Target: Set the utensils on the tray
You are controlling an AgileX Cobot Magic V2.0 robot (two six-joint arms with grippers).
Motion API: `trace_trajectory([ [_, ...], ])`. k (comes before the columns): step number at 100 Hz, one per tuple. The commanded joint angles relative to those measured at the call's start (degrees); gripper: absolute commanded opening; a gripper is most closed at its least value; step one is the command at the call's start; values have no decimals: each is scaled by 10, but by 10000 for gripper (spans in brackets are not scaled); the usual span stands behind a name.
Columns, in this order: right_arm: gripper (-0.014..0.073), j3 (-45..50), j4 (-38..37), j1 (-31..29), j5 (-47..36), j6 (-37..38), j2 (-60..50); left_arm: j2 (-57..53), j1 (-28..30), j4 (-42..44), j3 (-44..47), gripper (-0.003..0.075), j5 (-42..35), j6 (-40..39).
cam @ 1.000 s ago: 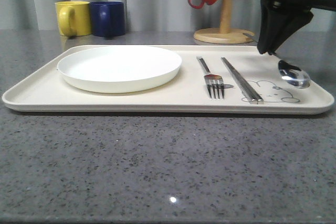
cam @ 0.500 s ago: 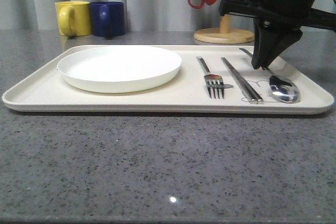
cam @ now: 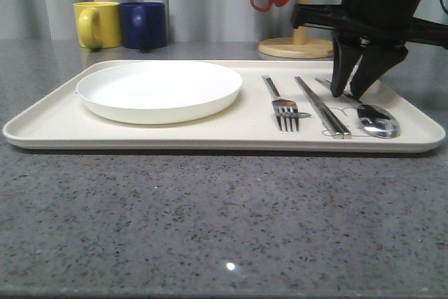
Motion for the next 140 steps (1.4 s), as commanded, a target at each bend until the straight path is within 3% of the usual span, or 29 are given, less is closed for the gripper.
trace_trajectory([
  [1,260,-18,-5,0,-11,0,-28,3,2,-5,-16,-17,-44,1],
  [35,260,-19,-55,-2,-15,0,-90,3,2,-5,-16,-17,-44,1],
  [68,258,6,-119,-60,-19,-6,-195,3,2,-5,-16,-17,-44,1],
  [116,258,284,-134,-87,-197,-6,-458,3,2,-5,-16,-17,-44,1],
  [140,258,432,-152,-87,-344,-6,-586,3,2,-5,-16,-17,-44,1],
])
